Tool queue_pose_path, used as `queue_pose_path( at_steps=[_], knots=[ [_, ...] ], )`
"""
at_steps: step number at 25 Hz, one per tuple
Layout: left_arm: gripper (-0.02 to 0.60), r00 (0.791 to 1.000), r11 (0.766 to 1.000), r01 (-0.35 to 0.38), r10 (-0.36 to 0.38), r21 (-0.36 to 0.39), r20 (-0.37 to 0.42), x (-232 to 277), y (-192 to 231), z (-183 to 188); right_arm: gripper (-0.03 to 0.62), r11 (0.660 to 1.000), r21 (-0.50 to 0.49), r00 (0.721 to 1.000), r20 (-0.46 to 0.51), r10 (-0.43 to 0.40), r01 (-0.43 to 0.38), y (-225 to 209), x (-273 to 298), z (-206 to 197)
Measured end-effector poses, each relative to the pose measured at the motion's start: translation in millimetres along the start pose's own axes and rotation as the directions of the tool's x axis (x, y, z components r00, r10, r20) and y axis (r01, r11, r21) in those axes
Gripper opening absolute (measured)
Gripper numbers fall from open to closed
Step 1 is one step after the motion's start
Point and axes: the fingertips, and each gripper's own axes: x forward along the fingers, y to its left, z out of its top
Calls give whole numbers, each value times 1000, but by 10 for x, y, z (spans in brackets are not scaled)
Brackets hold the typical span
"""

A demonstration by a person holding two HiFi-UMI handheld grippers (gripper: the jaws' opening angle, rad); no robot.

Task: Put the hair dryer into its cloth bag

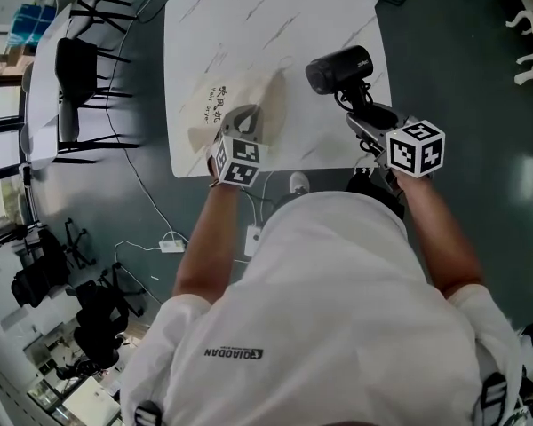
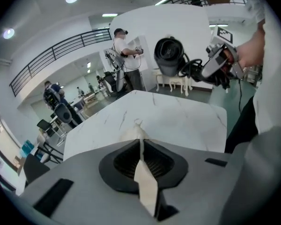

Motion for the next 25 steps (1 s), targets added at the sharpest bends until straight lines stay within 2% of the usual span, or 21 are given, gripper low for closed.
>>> queue_pose_path(
  at_steps=[3,6,12,19,25],
  knots=[
    [49,994,997,73,-74,5,76,-34,-166,147,218,999,-32,998,-67,-18,15,-60,64,-223],
    [49,983,992,119,-111,-46,149,-92,-154,292,218,998,-68,989,-148,-25,15,-110,138,-436],
    [49,965,982,167,-144,-89,220,-237,-62,508,218,990,-135,942,-334,-21,-25,-99,261,-789],
    [49,939,973,218,-187,-80,288,-332,-109,785,218,968,-230,888,-459,-18,-100,166,598,-1005],
    [49,908,956,291,-284,24,308,-407,-298,959,218,959,-261,878,-477,-27,-112,260,882,-886]
  ],
)
